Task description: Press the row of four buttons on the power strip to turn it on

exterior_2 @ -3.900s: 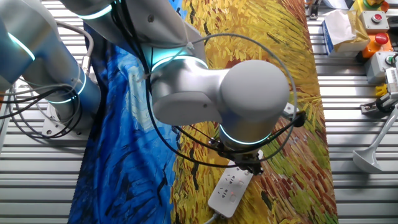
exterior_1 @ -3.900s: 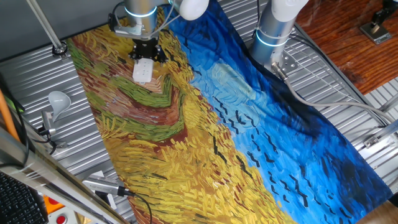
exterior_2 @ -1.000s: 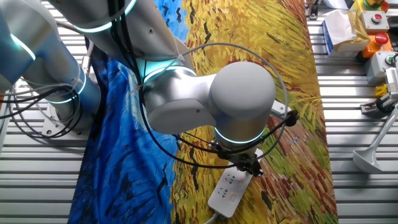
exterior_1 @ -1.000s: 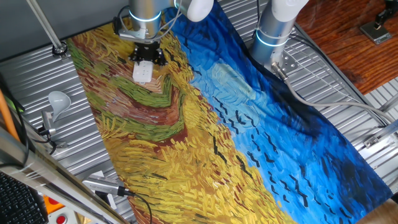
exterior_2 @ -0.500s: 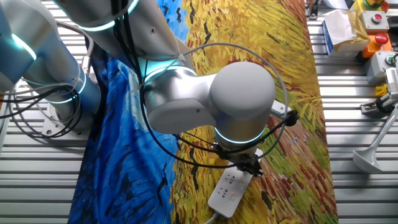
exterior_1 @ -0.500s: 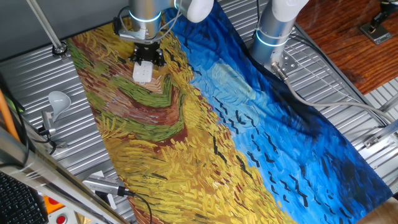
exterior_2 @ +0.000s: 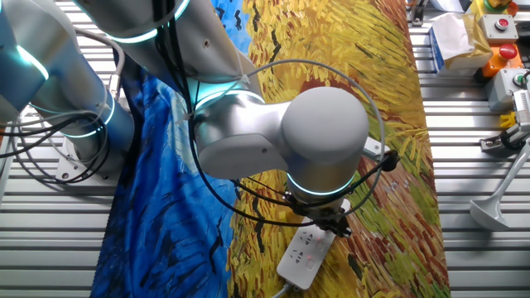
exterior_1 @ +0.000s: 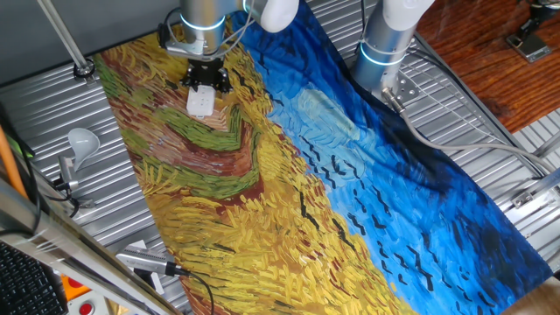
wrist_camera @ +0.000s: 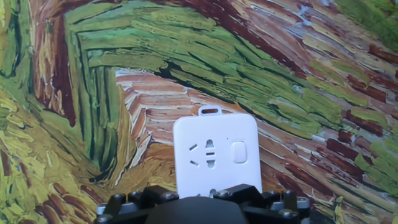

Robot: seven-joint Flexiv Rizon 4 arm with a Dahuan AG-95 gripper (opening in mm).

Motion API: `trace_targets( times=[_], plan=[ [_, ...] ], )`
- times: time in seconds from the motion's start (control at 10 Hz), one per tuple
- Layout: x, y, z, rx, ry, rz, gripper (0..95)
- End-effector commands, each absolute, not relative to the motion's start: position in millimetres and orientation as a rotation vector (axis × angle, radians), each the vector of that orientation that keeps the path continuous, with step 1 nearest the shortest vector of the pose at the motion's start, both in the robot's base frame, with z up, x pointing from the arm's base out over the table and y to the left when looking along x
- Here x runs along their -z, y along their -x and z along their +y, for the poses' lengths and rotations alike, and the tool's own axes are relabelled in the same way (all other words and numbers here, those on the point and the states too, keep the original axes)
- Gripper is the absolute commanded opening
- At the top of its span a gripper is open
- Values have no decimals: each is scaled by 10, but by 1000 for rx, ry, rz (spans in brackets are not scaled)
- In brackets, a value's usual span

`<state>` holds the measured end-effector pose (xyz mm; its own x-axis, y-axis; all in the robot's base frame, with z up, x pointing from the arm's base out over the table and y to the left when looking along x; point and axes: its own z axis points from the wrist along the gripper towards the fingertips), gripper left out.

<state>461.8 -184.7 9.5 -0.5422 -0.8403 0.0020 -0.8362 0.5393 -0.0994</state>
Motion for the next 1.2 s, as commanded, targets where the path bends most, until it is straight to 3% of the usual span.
trace_targets(
  times=[0.1,0.8,0.9,1.2],
  plan=[
    [39,-4612,-1850,142,1498,2708,760],
    [90,-4599,-1899,135,1515,2689,760],
    [89,-4594,-1905,129,1511,2689,950],
    [61,-4578,-1903,122,1502,2697,950]
  ],
)
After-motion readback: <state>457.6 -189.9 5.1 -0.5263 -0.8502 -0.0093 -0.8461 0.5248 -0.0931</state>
